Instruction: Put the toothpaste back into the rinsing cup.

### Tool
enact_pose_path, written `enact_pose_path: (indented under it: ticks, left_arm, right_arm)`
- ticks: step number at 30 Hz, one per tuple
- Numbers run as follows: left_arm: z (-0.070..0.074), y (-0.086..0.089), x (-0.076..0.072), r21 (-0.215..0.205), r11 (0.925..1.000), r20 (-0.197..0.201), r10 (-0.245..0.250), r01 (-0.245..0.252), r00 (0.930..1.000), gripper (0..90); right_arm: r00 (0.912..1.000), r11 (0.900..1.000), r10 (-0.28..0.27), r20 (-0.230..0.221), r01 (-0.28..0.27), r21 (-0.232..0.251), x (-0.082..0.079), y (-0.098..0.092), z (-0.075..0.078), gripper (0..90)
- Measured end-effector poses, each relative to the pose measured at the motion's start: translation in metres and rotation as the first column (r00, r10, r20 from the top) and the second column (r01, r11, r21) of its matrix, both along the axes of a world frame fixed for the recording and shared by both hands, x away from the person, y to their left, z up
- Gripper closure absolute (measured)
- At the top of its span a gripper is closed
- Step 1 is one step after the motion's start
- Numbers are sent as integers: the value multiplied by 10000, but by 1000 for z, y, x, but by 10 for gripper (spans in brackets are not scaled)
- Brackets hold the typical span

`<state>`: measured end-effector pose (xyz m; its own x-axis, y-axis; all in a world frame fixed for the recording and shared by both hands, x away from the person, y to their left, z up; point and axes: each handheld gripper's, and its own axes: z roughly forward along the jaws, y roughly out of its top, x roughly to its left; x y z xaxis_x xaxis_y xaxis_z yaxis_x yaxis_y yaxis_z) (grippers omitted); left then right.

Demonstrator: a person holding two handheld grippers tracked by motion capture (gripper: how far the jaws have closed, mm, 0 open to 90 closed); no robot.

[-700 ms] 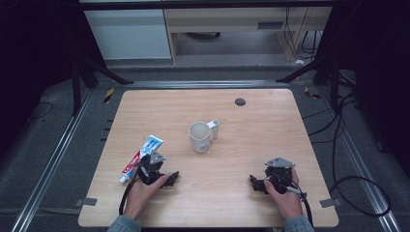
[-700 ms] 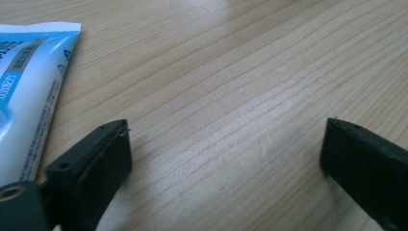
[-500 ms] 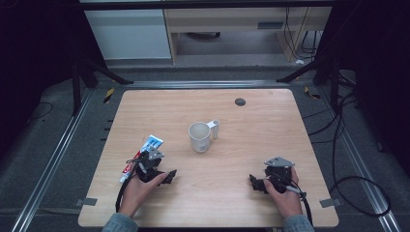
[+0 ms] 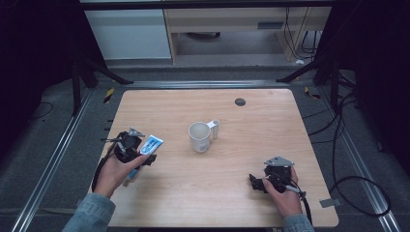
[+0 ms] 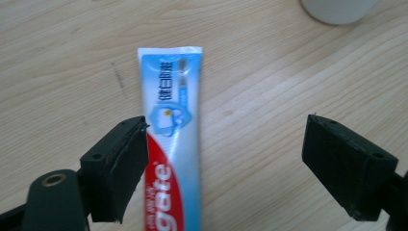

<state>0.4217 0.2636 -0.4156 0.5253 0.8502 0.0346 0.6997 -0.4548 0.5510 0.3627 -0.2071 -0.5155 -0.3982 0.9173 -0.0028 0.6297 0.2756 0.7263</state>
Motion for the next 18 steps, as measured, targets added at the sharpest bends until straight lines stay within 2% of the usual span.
enact_pose_path:
  ticks: [5,6,9,10,12,14,15,17,18]
  left_arm:
    - [3,10,12,132,9999,-281,100,-96,9996,154]
    - [2,15,19,184,9997,-511,160,-151,9986,163]
    - [2,20,25,114,9995,-686,290,-283,9972,177]
    - [0,24,31,432,9986,-865,332,-295,9957,182]
    - [-1,25,33,477,9982,-924,408,-366,9949,192]
    - [-5,28,40,473,9982,-1290,432,-374,9907,216]
    - [-5,28,40,473,9982,-1290,432,-374,9907,228]
    - [-10,25,45,661,9974,-1663,403,-296,9853,243]
    - [-10,25,45,661,9974,-1663,403,-296,9853,247]
  right_arm:
    - [10000,10000,1,2,-1,0,0,0,0,5]
    - [10000,10000,5,-2,-5,-4,0,0,0,5]
    - [10000,10000,3,-2,-3,-3,0,0,0,5]
    - [10000,10000,-3,4,3,-17,0,0,0,5]
    - [10000,10000,0,0,0,-19,0,0,0,5]
    - [10000,10000,1,0,-1,-18,0,0,0,5]
    - [10000,10000,1,0,-1,-18,0,0,0,5]
    - [10000,10000,-2,-1,2,-11,0,0,0,5]
    - [10000,10000,-2,-1,2,-11,0,0,0,5]
